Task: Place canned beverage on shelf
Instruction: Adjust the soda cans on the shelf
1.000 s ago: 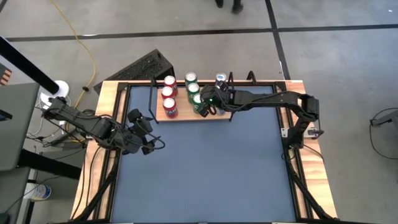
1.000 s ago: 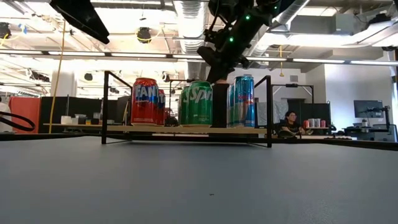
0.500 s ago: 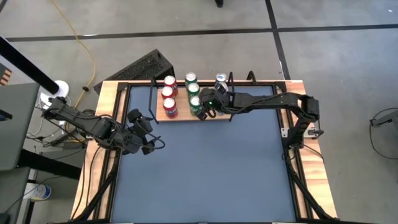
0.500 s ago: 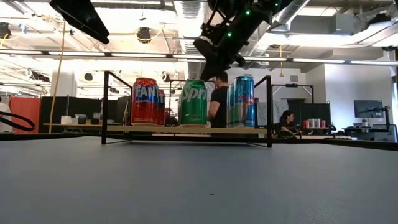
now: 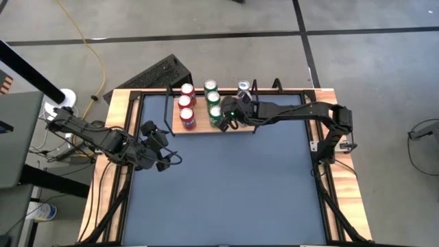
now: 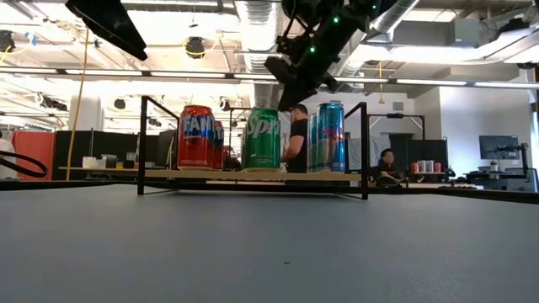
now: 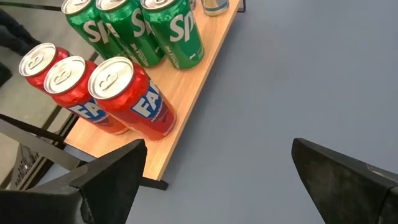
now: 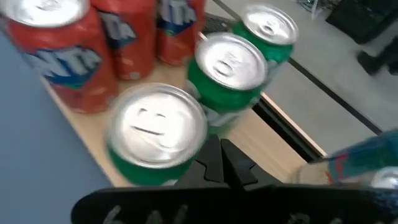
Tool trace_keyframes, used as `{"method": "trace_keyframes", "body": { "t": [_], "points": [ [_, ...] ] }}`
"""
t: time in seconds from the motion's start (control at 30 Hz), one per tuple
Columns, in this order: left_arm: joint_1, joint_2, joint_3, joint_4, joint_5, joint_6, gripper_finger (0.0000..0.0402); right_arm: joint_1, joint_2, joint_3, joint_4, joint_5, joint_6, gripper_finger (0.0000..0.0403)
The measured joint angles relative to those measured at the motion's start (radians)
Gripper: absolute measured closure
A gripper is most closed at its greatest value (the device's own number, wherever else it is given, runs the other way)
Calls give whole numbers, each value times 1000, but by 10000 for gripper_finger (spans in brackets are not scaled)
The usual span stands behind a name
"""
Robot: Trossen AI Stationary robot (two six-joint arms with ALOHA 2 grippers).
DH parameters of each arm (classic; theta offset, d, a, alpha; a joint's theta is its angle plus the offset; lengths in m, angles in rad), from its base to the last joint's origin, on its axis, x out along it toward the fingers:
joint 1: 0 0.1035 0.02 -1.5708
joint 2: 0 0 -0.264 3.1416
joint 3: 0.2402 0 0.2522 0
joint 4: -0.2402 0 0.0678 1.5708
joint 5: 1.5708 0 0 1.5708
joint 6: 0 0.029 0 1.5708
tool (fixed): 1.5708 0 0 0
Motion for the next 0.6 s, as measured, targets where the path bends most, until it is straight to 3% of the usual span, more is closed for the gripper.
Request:
{"method": "trace_keyframes", "body": {
  "t": [0.6],
  "points": [
    [0,0,0,-5,-1,2,10,-14,3,-1,1,-56,8,403]
  ]
}}
